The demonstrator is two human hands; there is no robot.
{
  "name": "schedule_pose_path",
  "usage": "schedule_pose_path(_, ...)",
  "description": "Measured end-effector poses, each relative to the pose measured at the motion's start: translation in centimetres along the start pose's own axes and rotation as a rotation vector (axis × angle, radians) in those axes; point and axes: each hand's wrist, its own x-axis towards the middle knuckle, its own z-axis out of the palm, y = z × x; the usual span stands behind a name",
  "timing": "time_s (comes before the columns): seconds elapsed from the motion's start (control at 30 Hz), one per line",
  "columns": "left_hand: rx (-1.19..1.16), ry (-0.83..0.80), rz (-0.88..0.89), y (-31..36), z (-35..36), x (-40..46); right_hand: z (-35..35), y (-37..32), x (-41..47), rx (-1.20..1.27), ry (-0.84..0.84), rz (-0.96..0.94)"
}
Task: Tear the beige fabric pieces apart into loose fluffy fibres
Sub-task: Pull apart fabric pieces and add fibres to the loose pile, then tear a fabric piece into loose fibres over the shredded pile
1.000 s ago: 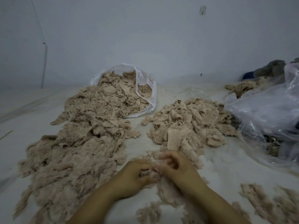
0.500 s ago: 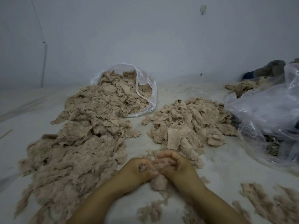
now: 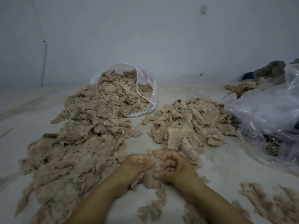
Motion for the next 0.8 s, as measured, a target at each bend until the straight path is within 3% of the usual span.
schedule_pose_path(0.1, -0.155, 0.07, -0.032, 0.0, 0.2, 0.1, -0.1, -0.2, 0.0, 0.091, -0.001, -0.002)
schedule_pose_path(0.33, -0.249, 0.092, -0.006, 0.2, -0.2, 0.2, 0.0, -0.1, -0.1, 0.057, -0.012, 0.02)
schedule_pose_path(0.53, -0.429, 0.381, 0.049, 0.8, -1.1, 0.7, -0.2, 0.1, -0.2, -0.057, -0.116, 0.059)
schedule_pose_path(0.67, -0.354, 0.203, -0.01, 0.6, -0.2, 0.3, 0.1, 0.1, -0.3, -0.526, 0.04, -0.17)
schedule_pose_path(0.73, -0.315, 0.09, -0.04, 0.5, 0.6, 0.0, 0.3, 0.2, -0.3, -0.586, 0.078, -0.311)
schedule_pose_path(0.8, -0.233, 0.021, -0.048, 0.4, 0.8, -0.2, 0.4, 0.4, -0.3, -0.492, 0.121, -0.373)
